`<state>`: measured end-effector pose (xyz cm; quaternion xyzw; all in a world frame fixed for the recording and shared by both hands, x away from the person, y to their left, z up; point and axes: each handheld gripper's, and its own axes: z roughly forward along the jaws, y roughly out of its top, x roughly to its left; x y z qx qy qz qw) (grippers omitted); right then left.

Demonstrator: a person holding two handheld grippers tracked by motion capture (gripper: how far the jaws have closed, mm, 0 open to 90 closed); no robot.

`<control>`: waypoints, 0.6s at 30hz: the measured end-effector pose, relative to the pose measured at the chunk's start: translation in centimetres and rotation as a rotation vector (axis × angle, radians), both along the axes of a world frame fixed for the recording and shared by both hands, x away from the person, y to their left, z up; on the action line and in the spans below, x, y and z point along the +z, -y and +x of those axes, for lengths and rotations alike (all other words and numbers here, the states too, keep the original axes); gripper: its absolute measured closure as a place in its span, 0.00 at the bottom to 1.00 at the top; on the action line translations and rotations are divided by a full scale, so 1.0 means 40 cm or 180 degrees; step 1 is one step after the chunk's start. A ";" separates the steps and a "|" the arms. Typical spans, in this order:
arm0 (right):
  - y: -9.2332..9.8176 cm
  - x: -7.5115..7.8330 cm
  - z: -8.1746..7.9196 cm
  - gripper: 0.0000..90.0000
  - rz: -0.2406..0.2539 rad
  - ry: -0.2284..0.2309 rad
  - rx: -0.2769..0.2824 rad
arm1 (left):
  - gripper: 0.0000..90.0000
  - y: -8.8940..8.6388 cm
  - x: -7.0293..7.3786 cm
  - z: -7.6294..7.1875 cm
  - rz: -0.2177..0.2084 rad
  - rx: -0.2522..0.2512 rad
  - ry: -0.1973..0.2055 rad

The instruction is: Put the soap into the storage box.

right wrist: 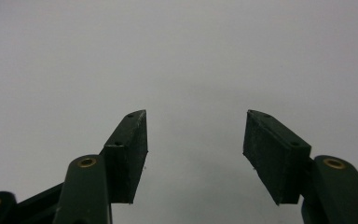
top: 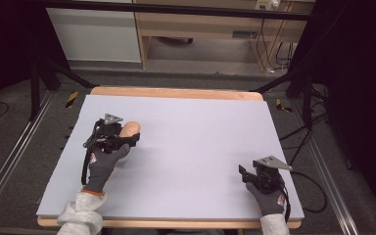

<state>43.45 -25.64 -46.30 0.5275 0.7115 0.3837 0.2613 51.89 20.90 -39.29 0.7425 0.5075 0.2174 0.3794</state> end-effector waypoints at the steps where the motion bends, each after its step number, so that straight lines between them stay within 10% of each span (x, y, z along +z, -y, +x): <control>1: 0.000 0.000 0.000 0.44 0.0002 -0.0001 0.0001 | 0.35 -0.005 -0.004 0.002 0.0001 0.0009 -0.0006; 18: -0.001 -0.001 0.001 0.44 0.0010 -0.0016 -0.0007 | 0.35 -0.057 -0.067 0.021 0.0069 0.0185 -0.0165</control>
